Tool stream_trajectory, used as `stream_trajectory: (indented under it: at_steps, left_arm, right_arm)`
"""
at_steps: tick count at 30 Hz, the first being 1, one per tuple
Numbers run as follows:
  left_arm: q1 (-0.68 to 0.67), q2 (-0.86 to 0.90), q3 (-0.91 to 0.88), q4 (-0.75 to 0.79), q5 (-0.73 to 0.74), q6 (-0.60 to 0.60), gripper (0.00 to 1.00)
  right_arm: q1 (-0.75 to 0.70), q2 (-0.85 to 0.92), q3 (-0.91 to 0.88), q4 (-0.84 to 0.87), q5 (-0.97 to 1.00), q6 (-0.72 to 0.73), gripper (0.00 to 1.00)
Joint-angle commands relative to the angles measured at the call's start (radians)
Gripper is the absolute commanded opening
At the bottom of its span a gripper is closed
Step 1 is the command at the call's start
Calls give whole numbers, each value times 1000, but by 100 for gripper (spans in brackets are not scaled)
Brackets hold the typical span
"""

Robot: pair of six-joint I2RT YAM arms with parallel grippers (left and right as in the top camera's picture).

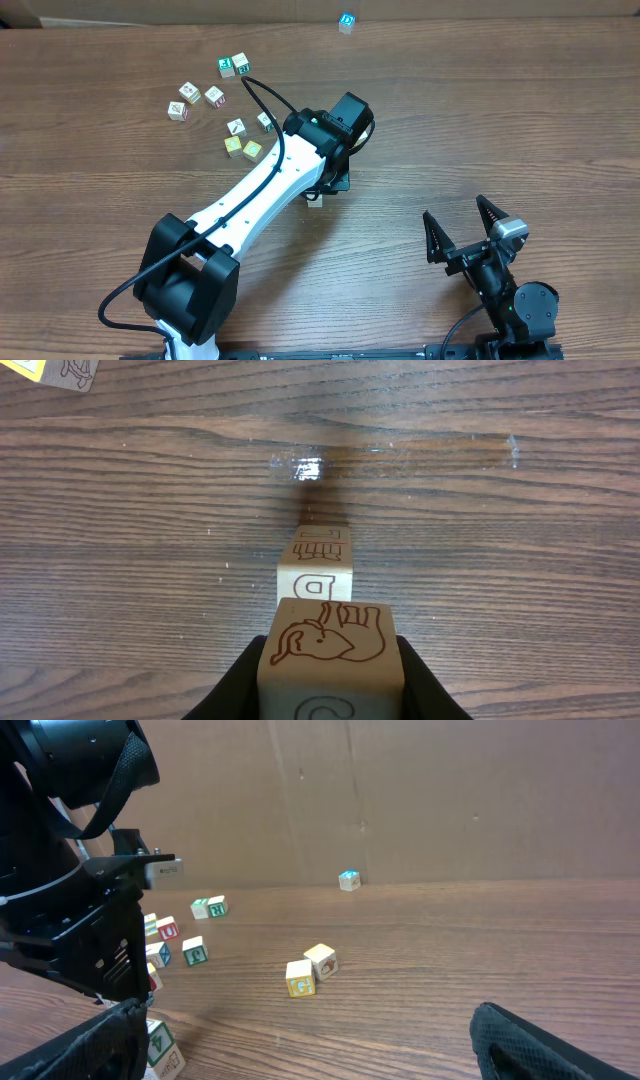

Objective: Form a tower
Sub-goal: 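Align the elephant-picture block above the tower top with the left gripper, then lower the elephant-picture block onto the top of the tower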

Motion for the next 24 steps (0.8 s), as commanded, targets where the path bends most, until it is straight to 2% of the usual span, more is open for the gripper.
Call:
stream_trajectory:
  at_steps: [1, 24]
  left_arm:
    - [-3, -11, -5, -2, -21, -10, 9]
    - [-4, -11, -5, -3, -22, 3, 7]
  right_arm:
    - [-5, -9, -10, 6, -1, 2, 100]
    - [-5, -9, -10, 6, -1, 2, 100]
